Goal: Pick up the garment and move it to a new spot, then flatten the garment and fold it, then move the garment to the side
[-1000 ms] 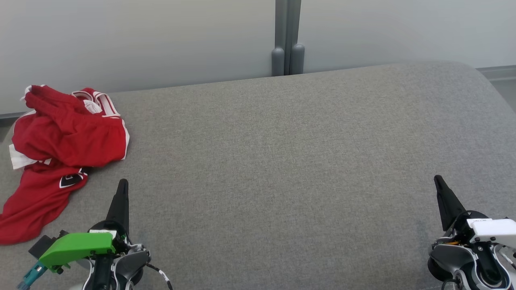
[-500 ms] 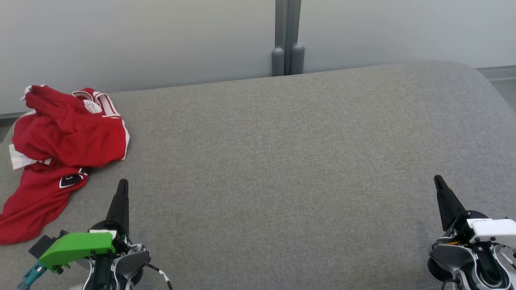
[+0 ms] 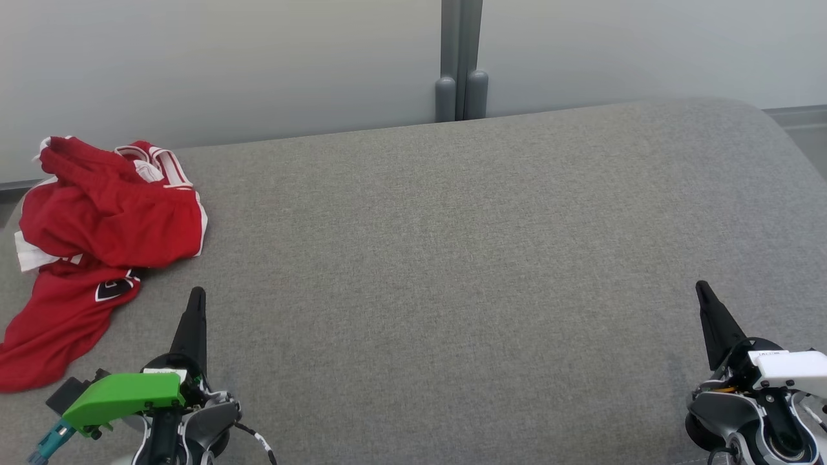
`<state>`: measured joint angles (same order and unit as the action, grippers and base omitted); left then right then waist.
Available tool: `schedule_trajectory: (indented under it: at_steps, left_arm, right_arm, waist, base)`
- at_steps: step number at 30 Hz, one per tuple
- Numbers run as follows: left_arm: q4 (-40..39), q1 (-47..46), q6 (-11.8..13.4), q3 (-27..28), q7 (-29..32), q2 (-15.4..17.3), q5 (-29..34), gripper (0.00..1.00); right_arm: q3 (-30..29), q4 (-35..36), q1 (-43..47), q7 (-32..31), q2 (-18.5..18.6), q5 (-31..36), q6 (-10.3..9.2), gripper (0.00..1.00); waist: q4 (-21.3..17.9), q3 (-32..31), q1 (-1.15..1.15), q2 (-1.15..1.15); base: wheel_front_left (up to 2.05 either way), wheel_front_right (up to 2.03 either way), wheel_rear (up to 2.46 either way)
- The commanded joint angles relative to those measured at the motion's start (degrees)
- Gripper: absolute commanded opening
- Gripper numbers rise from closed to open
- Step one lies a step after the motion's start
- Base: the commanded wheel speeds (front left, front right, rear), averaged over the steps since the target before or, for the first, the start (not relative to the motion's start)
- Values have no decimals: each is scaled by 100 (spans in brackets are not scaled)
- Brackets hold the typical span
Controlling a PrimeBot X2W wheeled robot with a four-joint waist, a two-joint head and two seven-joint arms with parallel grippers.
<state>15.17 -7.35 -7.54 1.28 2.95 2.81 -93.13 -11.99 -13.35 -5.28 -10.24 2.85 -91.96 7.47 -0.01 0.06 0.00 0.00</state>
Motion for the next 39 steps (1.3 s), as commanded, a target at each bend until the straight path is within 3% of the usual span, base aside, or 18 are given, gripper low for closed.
schedule_trajectory:
  at_steps: [1,39]
  left_arm:
    - [-4,-59,-13,-4,0,6,41,0]
    - [-4,-59,-13,-4,0,6,41,0]
  right_arm:
    - [-2,-13,-45,-7,12,15,4,0]
    - [-1,-13,-45,-7,12,15,4,0]
  waist:
    - [0,0,0,0]
    - [0,0,0,0]
  base:
    - [0,0,0]
    - [0,0,0]
